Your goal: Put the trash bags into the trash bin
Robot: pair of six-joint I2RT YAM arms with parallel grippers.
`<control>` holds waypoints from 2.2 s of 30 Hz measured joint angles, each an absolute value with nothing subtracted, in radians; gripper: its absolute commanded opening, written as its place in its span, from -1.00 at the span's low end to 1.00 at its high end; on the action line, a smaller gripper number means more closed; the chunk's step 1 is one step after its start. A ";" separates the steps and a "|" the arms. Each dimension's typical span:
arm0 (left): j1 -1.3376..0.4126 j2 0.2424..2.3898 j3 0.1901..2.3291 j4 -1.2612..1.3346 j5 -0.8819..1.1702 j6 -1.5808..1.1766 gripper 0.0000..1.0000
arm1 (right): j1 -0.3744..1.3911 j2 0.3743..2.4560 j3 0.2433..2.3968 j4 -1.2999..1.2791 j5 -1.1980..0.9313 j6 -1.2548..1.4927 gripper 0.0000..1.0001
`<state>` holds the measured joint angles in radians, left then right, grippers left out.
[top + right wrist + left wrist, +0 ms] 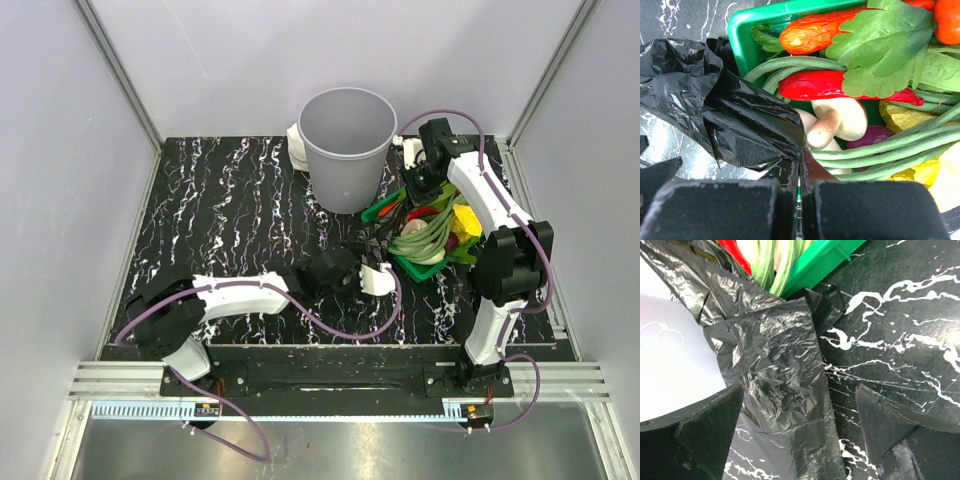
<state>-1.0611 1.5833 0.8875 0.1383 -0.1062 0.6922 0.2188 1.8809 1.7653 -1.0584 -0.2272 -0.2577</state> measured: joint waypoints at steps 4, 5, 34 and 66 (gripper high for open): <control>-1.102 1.607 0.884 0.182 -0.151 0.687 0.98 | 0.219 1.882 1.767 -1.059 -0.227 -0.258 -1.00; -1.110 1.616 0.884 0.190 -0.160 0.687 0.96 | 0.219 1.883 1.767 -1.058 -0.227 -0.258 -1.00; -1.089 1.742 0.933 0.216 -0.205 0.704 -1.00 | 0.219 1.884 1.760 -1.058 -0.226 -0.266 -1.00; -1.056 1.758 1.034 0.075 -0.018 0.572 0.49 | 0.219 1.884 1.747 -1.058 -0.221 -0.266 -1.00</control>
<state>-1.0557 1.7584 1.0336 0.0746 -0.0181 0.5720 0.2188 1.8835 1.7470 -1.0584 -0.2214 -0.2665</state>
